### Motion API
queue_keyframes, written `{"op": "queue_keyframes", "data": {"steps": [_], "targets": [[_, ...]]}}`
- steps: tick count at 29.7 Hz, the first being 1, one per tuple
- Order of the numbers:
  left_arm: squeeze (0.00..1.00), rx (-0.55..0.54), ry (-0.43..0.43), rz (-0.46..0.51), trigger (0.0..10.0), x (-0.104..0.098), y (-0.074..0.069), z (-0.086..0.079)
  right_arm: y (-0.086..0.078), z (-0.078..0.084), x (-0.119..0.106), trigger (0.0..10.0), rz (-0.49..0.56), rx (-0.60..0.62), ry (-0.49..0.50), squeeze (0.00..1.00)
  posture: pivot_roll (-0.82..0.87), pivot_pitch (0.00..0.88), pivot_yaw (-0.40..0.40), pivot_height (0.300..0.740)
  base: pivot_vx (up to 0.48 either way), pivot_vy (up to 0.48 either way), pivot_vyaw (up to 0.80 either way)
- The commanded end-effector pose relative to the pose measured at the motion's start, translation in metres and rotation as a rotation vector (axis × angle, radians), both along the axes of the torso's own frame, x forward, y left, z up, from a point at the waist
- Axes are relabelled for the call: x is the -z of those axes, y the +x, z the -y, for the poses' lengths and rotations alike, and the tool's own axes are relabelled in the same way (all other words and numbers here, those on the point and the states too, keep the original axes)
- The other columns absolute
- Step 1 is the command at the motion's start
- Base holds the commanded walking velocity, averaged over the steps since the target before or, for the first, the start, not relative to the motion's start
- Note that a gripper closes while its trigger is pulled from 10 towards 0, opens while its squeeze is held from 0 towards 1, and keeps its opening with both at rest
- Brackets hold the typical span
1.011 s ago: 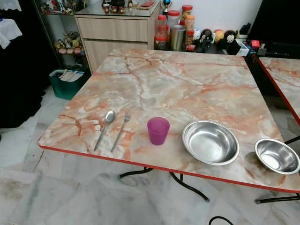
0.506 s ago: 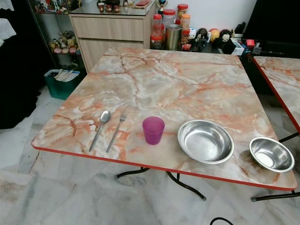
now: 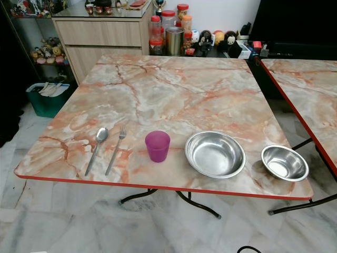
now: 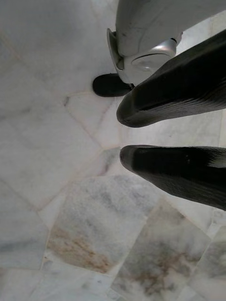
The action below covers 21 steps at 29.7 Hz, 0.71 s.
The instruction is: Setting the table
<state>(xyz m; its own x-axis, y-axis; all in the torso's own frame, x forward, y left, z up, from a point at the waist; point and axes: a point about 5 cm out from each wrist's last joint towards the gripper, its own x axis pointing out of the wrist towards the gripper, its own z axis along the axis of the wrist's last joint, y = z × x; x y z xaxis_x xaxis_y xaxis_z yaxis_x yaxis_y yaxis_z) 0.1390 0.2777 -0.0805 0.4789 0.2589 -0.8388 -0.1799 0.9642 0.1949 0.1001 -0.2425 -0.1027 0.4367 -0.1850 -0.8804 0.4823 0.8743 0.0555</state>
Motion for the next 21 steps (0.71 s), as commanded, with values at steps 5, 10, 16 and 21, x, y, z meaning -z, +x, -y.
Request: {"op": "queue_keyframes", "data": {"steps": [5, 10, 16, 21], "targets": [[0.00, 0.007, 0.007, -0.031, 10.0, 0.0024, -0.0073, -0.0012, 0.0000, 0.0013, -0.0005, 10.0, 0.005, 0.005, -0.002, 0.00, -0.01, 0.085, -0.022, 0.740, 0.000, -0.291, 0.00], [0.00, 0.006, 0.006, -0.030, 10.0, 0.0024, -0.0074, -0.0011, -0.0004, 0.0012, -0.0002, 10.0, -0.002, 0.003, 0.002, 0.00, -0.01, 0.085, -0.022, 0.740, 0.000, -0.291, -0.43], [0.00, 0.006, 0.006, -0.030, 10.0, 0.0024, -0.0074, -0.0011, -0.0001, 0.0018, -0.0006, 10.0, 0.002, -0.003, -0.006, 0.00, -0.01, 0.086, -0.022, 0.740, 0.000, -0.291, -0.25], [0.00, 0.007, 0.008, -0.031, 10.0, 0.0025, -0.0076, -0.0012, -0.0004, 0.0019, -0.0005, 10.0, 0.000, -0.003, -0.005, 0.00, -0.01, 0.087, -0.023, 0.740, 0.000, -0.291, 0.00]]}}
